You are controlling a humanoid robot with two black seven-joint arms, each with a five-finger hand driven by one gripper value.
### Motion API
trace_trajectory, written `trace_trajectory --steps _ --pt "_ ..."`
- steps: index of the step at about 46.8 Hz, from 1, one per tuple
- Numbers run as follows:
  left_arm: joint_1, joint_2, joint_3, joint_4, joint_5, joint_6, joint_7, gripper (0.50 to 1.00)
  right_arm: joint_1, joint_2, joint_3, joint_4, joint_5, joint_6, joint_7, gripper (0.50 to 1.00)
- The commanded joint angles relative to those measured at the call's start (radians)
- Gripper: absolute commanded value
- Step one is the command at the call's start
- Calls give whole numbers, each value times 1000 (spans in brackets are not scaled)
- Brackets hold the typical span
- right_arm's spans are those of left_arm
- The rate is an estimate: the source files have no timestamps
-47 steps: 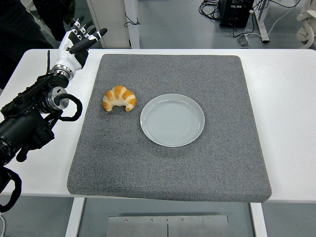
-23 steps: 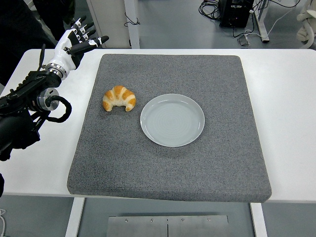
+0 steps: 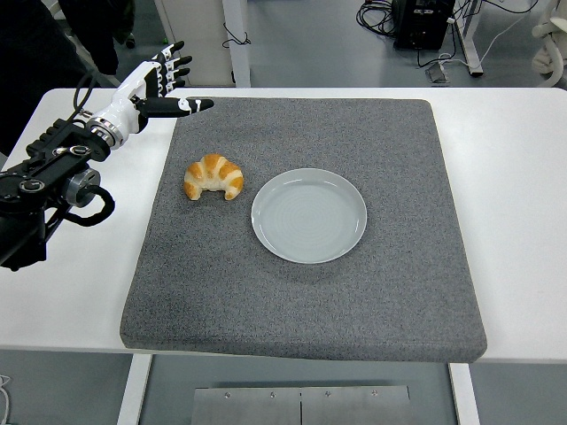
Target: Place the bread on the plate
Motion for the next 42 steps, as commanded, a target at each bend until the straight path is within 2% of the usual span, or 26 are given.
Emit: trace_trajectory --steps 1,12,20,29,36,42 --pt "0 50 9 -63 31 1 2 971 0 0 0 0 0 0 0 1000" --pt "-8 199 198 -254 117 4 2 971 1 0 0 0 0 0 0 1000" --pt "-5 209 214 -281 243 62 2 971 0 0 0 0 0 0 0 1000" --pt "-2 243 217 -345 316 67 2 971 1 0 0 0 0 0 0 1000" --pt "-2 275 217 -419 441 68 9 971 0 0 0 0 0 0 0 1000" --pt "0 280 218 -429 539 82 29 971 0 0 0 0 0 0 0 1000"
